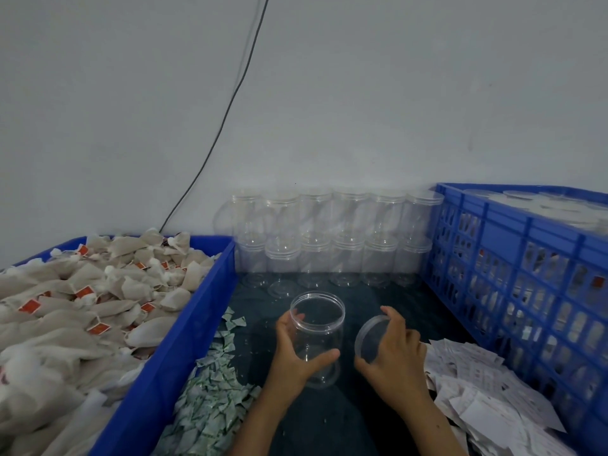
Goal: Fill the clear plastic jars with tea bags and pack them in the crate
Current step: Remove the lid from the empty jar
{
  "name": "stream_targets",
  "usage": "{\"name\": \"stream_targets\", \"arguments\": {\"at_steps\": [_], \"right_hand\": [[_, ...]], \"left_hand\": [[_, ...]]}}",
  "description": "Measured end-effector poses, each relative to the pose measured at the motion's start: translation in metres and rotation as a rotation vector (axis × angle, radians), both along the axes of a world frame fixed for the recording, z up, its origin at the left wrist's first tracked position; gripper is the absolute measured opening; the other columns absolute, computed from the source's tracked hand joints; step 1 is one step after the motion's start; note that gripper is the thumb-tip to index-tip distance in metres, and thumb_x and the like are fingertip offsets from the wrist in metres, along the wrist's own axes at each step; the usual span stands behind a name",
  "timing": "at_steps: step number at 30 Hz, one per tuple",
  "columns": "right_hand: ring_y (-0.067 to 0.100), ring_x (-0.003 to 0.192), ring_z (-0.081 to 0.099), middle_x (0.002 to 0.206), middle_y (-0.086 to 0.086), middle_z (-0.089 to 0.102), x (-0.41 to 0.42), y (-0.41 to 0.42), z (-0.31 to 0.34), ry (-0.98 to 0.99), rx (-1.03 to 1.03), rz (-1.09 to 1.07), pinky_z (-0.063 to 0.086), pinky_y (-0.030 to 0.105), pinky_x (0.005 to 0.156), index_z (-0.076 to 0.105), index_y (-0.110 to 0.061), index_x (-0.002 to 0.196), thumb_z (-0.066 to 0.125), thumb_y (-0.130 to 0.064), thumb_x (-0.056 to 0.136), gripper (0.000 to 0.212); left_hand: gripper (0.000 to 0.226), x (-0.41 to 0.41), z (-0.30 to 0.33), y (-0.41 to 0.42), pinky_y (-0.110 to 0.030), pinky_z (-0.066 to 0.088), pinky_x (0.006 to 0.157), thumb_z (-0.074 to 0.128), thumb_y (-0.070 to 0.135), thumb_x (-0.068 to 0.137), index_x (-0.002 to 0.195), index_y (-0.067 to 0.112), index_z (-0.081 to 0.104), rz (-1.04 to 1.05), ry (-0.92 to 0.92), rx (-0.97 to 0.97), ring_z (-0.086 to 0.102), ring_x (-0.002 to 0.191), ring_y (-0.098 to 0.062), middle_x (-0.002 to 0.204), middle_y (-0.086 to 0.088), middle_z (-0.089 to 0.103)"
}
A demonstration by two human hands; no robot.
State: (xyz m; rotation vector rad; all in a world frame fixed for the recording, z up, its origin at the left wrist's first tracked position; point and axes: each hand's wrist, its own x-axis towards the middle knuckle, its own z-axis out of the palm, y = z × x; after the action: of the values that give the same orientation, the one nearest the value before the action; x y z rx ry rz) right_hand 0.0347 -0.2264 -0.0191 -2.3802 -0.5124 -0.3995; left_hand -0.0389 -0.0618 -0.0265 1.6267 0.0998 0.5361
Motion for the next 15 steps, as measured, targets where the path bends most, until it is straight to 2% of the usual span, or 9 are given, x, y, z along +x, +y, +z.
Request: {"name": "stream_targets", "arguments": {"at_steps": [2,3,5,7,8,12,15], "right_hand": [[0.026,0.122,0.031,0.150,0.001,0.015,-0.002,-0.001,0.002,0.050,-0.117,-0.009,0.029,0.039,0.100,0.005,-0.029,0.139,0.065,-0.046,0.074,0.090],[0.029,0.126,0.029,0.153,0.002,0.007,-0.003,-0.001,0.003,0.068,-0.180,-0.011,0.029,0.040,0.103,0.003,-0.029,0.141,0.062,-0.049,0.076,0.090],[0.037,0.134,0.021,0.157,0.005,-0.005,-0.006,0.000,0.004,0.123,-0.263,-0.005,0.024,0.046,0.109,-0.007,-0.032,0.148,0.057,-0.052,0.080,0.096],[0.041,0.137,0.016,0.158,0.008,-0.004,-0.006,-0.001,0.004,0.185,-0.310,-0.005,0.020,0.049,0.112,-0.017,-0.036,0.149,0.053,-0.054,0.083,0.098],[0.041,0.138,0.016,0.157,0.008,0.000,-0.004,-0.002,0.003,0.216,-0.330,-0.006,0.020,0.049,0.112,-0.016,-0.035,0.149,0.052,-0.056,0.084,0.097],[0.037,0.141,0.013,0.157,0.006,0.010,0.005,-0.008,0.012,0.492,-0.363,0.053,0.020,0.046,0.114,0.009,-0.035,0.152,0.060,-0.060,0.082,0.090],[0.037,0.140,0.022,0.153,0.014,0.020,0.014,-0.010,0.040,0.573,-0.355,0.025,0.024,0.041,0.113,0.022,-0.028,0.150,0.064,-0.057,0.082,0.085]], "left_hand": [[0.101,-0.005,0.006,-0.004,-0.016,0.041,0.089,0.084,0.050,0.060,0.138,0.038,0.021,0.029,-0.030,-0.127,0.044,0.118,0.008,0.135,0.020,0.042],[0.092,-0.007,0.009,-0.005,-0.017,0.041,0.087,0.078,0.054,0.069,0.139,0.040,0.020,0.073,-0.038,-0.195,0.046,0.118,0.004,0.137,0.016,0.043],[0.069,-0.010,0.014,-0.004,-0.026,0.040,0.093,0.061,0.056,0.080,0.138,0.038,0.028,0.175,-0.048,-0.287,0.048,0.122,-0.009,0.140,0.008,0.044],[0.059,-0.012,0.017,-0.002,-0.033,0.039,0.101,0.050,0.054,0.080,0.132,0.029,0.042,0.217,-0.037,-0.321,0.050,0.124,-0.016,0.136,0.002,0.050],[0.054,-0.013,0.019,-0.001,-0.032,0.040,0.099,0.051,0.051,0.080,0.127,0.025,0.049,0.222,-0.023,-0.321,0.052,0.121,-0.016,0.131,0.002,0.055],[0.017,-0.018,0.037,0.004,-0.023,0.043,0.079,0.059,0.026,0.092,0.107,0.020,0.060,0.240,0.064,-0.271,0.059,0.105,-0.014,0.112,0.000,0.064],[0.010,-0.015,0.058,0.016,-0.027,0.042,0.084,0.057,0.017,0.094,0.104,0.015,0.059,0.281,0.159,-0.224,0.057,0.102,-0.015,0.109,-0.002,0.062]]}}
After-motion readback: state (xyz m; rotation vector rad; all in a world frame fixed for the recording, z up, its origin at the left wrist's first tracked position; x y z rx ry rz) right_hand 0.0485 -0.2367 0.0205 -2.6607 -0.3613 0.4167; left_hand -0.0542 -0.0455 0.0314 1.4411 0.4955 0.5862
